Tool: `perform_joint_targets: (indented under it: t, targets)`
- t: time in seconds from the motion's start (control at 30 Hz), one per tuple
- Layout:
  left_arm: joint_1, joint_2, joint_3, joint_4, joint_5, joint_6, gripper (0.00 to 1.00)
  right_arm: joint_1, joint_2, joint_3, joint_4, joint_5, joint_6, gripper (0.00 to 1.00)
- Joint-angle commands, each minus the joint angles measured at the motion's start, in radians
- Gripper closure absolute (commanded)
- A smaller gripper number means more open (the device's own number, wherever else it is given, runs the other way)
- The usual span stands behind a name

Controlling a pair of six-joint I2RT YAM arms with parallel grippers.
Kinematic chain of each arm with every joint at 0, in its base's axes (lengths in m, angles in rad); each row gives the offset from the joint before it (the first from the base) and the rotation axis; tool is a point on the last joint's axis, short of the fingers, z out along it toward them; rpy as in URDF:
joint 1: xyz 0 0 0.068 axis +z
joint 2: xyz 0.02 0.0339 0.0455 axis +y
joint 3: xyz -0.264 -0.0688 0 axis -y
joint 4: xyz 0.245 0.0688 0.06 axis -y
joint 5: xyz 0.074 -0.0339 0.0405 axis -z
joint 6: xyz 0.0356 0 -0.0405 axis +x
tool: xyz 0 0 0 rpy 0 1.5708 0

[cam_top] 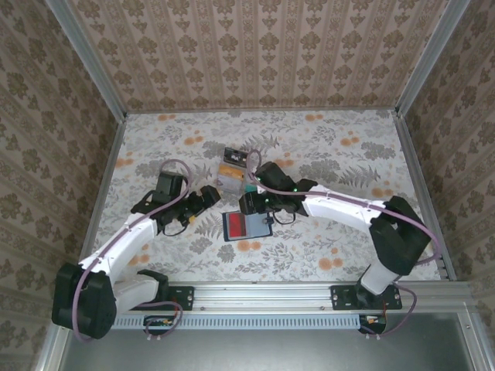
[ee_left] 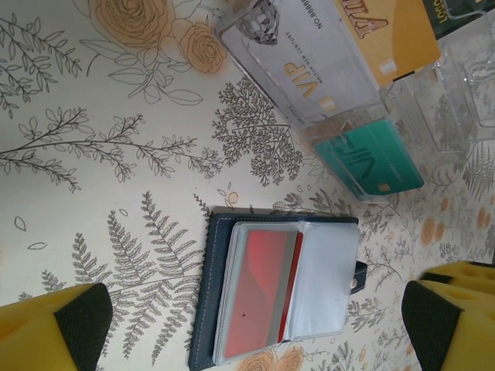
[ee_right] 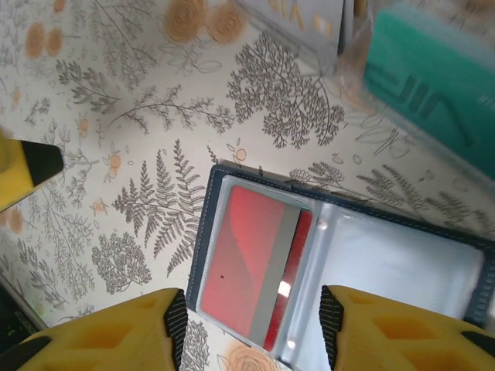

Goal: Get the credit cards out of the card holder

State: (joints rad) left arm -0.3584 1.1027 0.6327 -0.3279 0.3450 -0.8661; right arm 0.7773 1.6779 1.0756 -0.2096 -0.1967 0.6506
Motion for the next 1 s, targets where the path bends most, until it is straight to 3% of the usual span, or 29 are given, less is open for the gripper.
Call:
perform_joint_targets:
  t: [0.0,0.23,0.43,0.7,0.97]
  targets:
    - [-0.002,0.009,-0.008,0.023,0.017,0.027,0.0,0.009,0.054,-0.024,0.085,-0.08,0.18,0.51]
    - [-0.013,0.021,-0.014,0.021,0.012,0.022,0.0,0.01,0.147,0.003,0.1,-0.107,0.252,0.64]
    - [-0.042,0.042,-0.015,0.041,0.018,0.013,0.08,0.009,0.178,-0.014,0.084,-0.071,0.28,0.69]
    - [-0.168,0.122,-0.005,0.061,-0.037,-0.008,0.33,0.01,0.203,-0.027,0.122,-0.113,0.277,0.76]
    - [-0.236,0.245,0.0,0.123,-0.039,-0.041,0.6,0.006,0.205,-0.048,0.139,-0.115,0.279,0.79]
